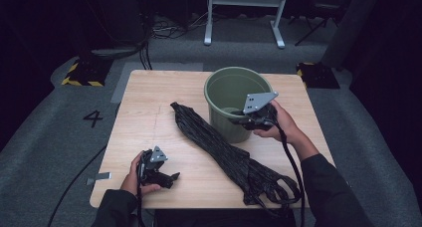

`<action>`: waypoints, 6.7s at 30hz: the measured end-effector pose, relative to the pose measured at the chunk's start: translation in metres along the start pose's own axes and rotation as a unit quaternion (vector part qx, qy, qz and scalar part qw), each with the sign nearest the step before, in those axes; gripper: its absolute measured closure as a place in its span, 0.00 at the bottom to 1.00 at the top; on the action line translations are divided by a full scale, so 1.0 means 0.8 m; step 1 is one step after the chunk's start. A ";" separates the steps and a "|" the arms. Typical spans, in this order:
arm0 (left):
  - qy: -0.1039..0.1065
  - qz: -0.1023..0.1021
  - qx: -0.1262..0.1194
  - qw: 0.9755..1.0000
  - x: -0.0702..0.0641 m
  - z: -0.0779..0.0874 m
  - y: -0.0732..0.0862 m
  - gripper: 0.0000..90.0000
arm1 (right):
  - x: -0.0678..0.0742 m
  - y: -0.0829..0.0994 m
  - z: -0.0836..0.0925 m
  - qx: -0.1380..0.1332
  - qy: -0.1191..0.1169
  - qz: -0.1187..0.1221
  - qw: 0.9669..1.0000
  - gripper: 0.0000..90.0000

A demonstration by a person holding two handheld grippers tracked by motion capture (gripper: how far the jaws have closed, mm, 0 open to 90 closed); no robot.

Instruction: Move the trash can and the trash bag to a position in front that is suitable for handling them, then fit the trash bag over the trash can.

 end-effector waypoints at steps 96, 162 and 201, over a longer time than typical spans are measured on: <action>0.021 -0.022 -0.033 0.999 0.019 -0.024 -0.043 0.18 | -0.005 0.255 0.038 0.003 0.189 -0.215 0.958 0.51; 0.024 -0.026 -0.021 0.999 0.006 -0.023 -0.032 0.17 | -0.021 0.249 -0.036 -0.006 0.048 -0.214 0.976 0.71; 0.019 -0.017 -0.016 1.000 0.011 -0.032 -0.040 0.12 | -0.005 0.225 0.037 -0.089 0.074 -0.155 0.981 0.97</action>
Point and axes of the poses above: each handheld gripper's, and its own axes: z roughly backward along the jaws, y roughly out of its underside, x roughly to its left, the point moved 4 cm from there along -z, roughly forward along the jaws, and after that the axes turned 7 degrees about -y, right-handed, at the moved point
